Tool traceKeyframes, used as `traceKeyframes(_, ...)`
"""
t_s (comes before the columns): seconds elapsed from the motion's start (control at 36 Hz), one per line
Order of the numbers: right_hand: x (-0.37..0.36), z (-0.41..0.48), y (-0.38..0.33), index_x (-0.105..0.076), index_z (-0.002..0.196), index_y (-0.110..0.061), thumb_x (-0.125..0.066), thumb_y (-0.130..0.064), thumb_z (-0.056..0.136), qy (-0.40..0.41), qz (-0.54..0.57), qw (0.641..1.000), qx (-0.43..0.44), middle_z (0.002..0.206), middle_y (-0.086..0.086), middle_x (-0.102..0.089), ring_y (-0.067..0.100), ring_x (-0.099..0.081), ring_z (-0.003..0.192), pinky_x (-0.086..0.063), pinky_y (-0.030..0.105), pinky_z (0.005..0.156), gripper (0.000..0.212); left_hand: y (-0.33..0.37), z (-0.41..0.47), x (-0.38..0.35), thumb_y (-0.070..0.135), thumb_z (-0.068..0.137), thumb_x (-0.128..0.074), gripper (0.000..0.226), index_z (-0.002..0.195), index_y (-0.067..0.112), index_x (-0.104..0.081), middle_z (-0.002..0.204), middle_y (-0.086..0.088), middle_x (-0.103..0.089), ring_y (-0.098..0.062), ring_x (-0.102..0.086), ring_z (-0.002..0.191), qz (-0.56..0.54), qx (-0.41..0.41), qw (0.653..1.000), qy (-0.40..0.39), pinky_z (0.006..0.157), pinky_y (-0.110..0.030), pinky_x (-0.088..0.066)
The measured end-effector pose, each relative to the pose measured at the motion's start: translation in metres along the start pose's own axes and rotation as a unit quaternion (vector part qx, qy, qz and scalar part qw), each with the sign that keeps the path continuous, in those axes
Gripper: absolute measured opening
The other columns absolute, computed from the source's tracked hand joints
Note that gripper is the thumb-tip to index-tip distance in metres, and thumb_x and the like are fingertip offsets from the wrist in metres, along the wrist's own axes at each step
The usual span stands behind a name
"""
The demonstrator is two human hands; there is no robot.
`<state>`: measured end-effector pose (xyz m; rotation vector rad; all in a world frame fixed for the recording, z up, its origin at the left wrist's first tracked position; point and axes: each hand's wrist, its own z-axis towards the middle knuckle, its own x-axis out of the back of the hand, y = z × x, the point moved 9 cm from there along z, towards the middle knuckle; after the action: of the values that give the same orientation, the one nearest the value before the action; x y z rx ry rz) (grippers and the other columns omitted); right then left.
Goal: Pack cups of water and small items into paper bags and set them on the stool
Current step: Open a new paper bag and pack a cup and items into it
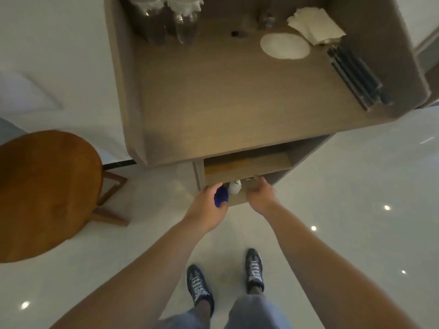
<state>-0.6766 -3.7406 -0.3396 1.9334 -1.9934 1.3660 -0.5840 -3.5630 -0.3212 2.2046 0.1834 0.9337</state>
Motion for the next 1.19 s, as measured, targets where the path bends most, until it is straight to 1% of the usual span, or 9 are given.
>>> traceKeyframes(0.08,-0.005,0.057,0.002,-0.043,0.151,-0.031,-0.058,-0.033,0.101,-0.011,0.03,0.999,-0.007,0.134,0.001,-0.063,0.017,-0.064,0.102,-0.053,0.028,0.08,0.052,0.007,0.028,-0.01,0.034,0.098,-0.064,0.066,0.158,0.035,-0.035,0.16,0.004,-0.042,-0.022,-0.045,0.144,0.008,0.005,1.0,0.005,0.116,-0.038,-0.039)
traceKeyframes(0.17,-0.002,0.094,-0.003,-0.044,0.142,-0.037,-0.064,-0.042,0.098,-0.009,0.044,0.999,-0.017,0.107,-0.006,-0.064,0.013,-0.064,0.086,-0.05,0.025,0.064,0.049,0.013,0.053,-0.022,0.035,0.098,-0.063,0.065,0.158,0.035,-0.036,0.162,0.003,-0.039,-0.021,-0.045,0.144,0.016,-0.003,1.0,0.011,0.119,-0.039,-0.038)
traceKeyframes(0.25,-0.001,0.129,-0.009,-0.051,0.14,-0.029,-0.064,-0.031,0.091,0.001,0.034,0.999,-0.002,0.112,0.004,-0.07,0.027,-0.069,0.095,-0.058,0.036,0.081,0.05,0.008,0.076,-0.033,0.036,0.098,-0.061,0.064,0.157,0.036,-0.037,0.161,0.003,-0.04,-0.023,-0.046,0.142,0.025,0.014,0.999,0.015,0.117,-0.037,-0.039)
traceKeyframes(0.42,-0.026,0.18,0.005,-0.049,0.135,-0.022,-0.071,-0.034,0.09,-0.015,0.003,1.0,0.006,0.112,0.008,-0.069,0.03,-0.068,0.096,-0.055,0.035,0.08,0.051,-0.013,0.129,-0.058,0.039,0.095,-0.061,0.065,0.156,0.033,-0.039,0.157,-0.001,-0.04,-0.026,-0.045,0.142,0.043,0.033,0.998,0.019,0.116,-0.043,-0.042)
traceKeyframes(0.56,-0.039,0.194,0.02,-0.047,0.112,-0.027,-0.063,-0.021,0.097,-0.036,0.014,0.999,0.021,0.088,0.0,-0.062,0.014,-0.061,0.075,-0.045,0.027,0.058,0.022,-0.025,0.162,-0.071,0.037,0.096,-0.061,0.073,0.162,0.034,-0.029,0.168,-0.001,-0.028,-0.029,-0.032,0.151,0.082,0.05,0.995,0.015,0.123,-0.046,-0.033)
traceKeyframes(0.64,-0.043,0.2,0.026,-0.051,0.118,-0.027,-0.064,-0.019,0.098,-0.029,0.048,0.998,0.038,0.094,-0.001,-0.065,0.013,-0.064,0.08,-0.05,0.026,0.061,0.025,-0.03,0.177,-0.078,0.039,0.096,-0.062,0.075,0.162,0.034,-0.026,0.171,0.001,-0.023,-0.029,-0.028,0.155,0.096,0.054,0.994,0.012,0.124,-0.047,-0.031)
traceKeyframes(0.75,-0.046,0.211,0.03,-0.048,0.137,-0.029,-0.067,-0.024,0.097,-0.024,0.102,0.993,0.05,0.107,-0.001,-0.068,0.02,-0.07,0.095,-0.062,0.037,0.084,0.045,-0.036,0.192,-0.091,0.04,0.098,-0.061,0.074,0.162,0.031,-0.027,0.169,-0.002,-0.025,-0.029,-0.029,0.154,0.107,0.064,0.992,-0.002,0.123,-0.048,-0.032)
traceKeyframes(1.0,-0.051,0.216,0.035,-0.046,0.138,-0.037,-0.066,-0.019,0.095,0.004,0.026,0.997,0.066,0.113,0.003,-0.065,0.02,-0.071,0.084,-0.062,0.031,0.063,0.05,-0.061,0.197,-0.115,0.045,0.096,-0.06,0.079,0.163,0.04,-0.019,0.171,0.003,-0.019,-0.034,-0.029,0.154,0.138,0.089,0.986,-0.04,0.121,-0.052,-0.035)
traceKeyframes(1.19,-0.043,0.207,0.026,-0.05,0.144,-0.029,-0.064,-0.029,0.096,0.062,-0.045,0.992,0.104,0.129,0.003,-0.054,0.02,-0.062,0.097,-0.063,0.04,0.085,0.05,-0.069,0.193,-0.126,0.047,0.094,-0.058,0.081,0.163,0.039,-0.017,0.166,0.002,-0.028,-0.035,-0.03,0.149,0.187,0.088,0.976,-0.066,0.117,-0.055,-0.038)
